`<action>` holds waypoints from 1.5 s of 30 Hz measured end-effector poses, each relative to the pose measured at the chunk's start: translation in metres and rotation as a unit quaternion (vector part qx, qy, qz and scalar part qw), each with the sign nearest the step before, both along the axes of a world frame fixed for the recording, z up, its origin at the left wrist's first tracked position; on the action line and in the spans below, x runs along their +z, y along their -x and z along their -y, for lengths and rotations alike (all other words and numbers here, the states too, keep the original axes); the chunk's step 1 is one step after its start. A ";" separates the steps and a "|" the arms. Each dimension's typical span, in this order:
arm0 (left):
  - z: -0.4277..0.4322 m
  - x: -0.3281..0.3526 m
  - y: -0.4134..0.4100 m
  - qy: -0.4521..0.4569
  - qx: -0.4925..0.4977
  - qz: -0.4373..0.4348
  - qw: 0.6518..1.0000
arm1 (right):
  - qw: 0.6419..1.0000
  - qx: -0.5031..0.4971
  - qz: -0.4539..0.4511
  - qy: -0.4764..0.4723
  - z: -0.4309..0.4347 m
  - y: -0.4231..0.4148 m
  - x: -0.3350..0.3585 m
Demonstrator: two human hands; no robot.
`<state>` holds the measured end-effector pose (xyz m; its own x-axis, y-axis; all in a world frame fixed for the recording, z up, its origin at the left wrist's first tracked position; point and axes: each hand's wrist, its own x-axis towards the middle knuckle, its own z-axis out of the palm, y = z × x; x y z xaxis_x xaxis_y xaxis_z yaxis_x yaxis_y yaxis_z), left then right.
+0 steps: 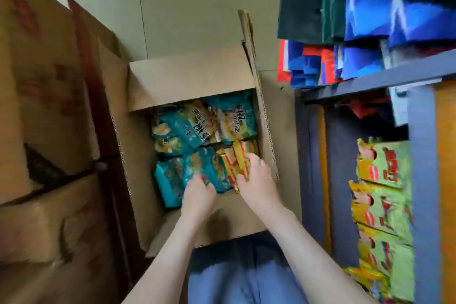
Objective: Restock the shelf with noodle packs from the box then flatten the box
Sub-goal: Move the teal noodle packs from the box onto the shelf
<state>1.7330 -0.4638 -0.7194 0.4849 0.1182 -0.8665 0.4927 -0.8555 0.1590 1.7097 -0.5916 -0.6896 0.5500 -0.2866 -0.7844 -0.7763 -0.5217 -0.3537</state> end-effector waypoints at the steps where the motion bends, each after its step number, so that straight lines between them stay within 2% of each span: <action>1: -0.002 -0.021 0.000 -0.008 0.023 -0.013 1.000 | 1.000 0.004 -0.004 -0.007 -0.004 0.002 -0.019; 4: -0.010 -0.077 -0.001 -0.052 0.069 -0.032 0.996 | 1.000 -0.001 -0.003 -0.015 -0.015 0.010 -0.072; 6: -0.013 -0.109 -0.001 -0.073 0.061 -0.054 0.994 | 1.000 0.002 -0.012 -0.014 -0.022 0.015 -0.100; 11: -0.007 -0.182 0.012 -0.031 0.044 -0.107 0.993 | 0.999 0.025 -0.016 -0.018 -0.024 0.013 -0.146; 15: 0.014 -0.207 0.020 -0.037 0.132 -0.071 0.988 | 1.000 -0.005 0.001 -0.018 -0.018 0.010 -0.150; 18: 0.026 -0.200 0.020 -0.055 0.107 -0.022 0.993 | 1.000 -0.014 0.008 -0.026 -0.010 0.010 -0.130; 21: 0.025 -0.161 0.016 -0.086 0.108 0.001 0.990 | 0.999 -0.033 0.018 -0.035 -0.003 0.005 -0.094; 26: 0.012 -0.052 -0.005 -0.104 0.186 0.094 0.972 | 0.993 -0.092 0.025 -0.063 0.006 -0.003 -0.012; 29: 0.021 0.020 -0.022 -0.058 0.238 0.146 0.958 | 0.987 -0.142 0.048 -0.062 0.019 -0.008 0.041; 33: 0.048 0.107 -0.044 0.049 0.273 0.172 0.945 | 0.978 -0.186 0.076 -0.063 0.042 -0.013 0.114; 35: 0.066 0.144 -0.049 0.096 0.271 0.155 0.945 | 0.981 -0.150 0.090 -0.085 0.054 -0.012 0.152; 38: 0.096 0.201 -0.054 0.139 0.207 0.124 0.960 | 0.993 -0.017 0.101 -0.062 0.071 -0.005 0.208; 40: 0.112 0.237 -0.050 0.155 0.128 0.110 0.973 | 0.993 0.000 0.095 -0.069 0.081 0.003 0.241; 43: 0.132 0.280 -0.038 0.191 0.065 0.097 0.975 | 0.966 -0.142 0.115 -0.181 0.096 0.025 0.289; 45: 0.144 0.308 -0.022 0.236 0.043 0.125 0.963 | 0.941 -0.222 0.143 -0.210 0.102 0.043 0.320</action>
<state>1.7551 -0.6076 -0.4110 0.6920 -0.2107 -0.6904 0.4538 -0.6168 0.6431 1.6663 -0.6932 -0.3694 0.6550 -0.2346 -0.7183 -0.7268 0.0645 -0.6838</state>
